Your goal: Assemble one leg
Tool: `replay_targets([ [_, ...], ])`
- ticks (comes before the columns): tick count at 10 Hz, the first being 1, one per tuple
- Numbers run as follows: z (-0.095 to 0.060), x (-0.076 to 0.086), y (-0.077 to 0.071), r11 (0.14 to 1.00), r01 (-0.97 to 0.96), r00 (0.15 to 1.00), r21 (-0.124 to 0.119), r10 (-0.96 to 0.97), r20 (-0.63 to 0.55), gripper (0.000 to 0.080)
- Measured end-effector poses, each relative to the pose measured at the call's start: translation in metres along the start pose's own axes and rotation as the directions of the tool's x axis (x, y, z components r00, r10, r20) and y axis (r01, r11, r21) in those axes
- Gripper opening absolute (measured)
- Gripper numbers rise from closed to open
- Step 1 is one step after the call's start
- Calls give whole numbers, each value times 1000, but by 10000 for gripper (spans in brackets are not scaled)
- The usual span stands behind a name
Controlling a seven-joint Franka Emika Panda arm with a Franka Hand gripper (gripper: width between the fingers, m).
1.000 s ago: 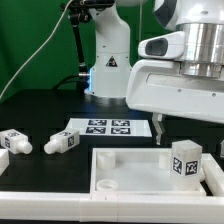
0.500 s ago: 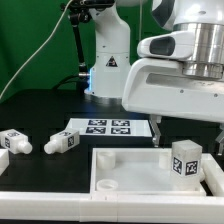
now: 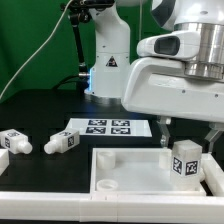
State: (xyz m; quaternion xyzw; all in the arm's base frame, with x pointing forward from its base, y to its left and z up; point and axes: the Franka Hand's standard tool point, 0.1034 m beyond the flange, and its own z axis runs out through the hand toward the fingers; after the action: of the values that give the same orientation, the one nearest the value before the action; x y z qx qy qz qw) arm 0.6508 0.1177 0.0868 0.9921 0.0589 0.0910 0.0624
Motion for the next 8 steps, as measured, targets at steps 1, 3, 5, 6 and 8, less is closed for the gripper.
replay_targets([
  [1,0,0,0,1000,-11,1000,0,11,-1,285],
  [3,0,1,0,999,-42,999,0,42,-2,285],
  [5,0,1,0,985,-170,985,2,170,-1,285],
  [6,0,0,-1,969,-248,969,2,248,-1,285],
  [8,-1,0,0,878,-478,878,8,478,1,285],
])
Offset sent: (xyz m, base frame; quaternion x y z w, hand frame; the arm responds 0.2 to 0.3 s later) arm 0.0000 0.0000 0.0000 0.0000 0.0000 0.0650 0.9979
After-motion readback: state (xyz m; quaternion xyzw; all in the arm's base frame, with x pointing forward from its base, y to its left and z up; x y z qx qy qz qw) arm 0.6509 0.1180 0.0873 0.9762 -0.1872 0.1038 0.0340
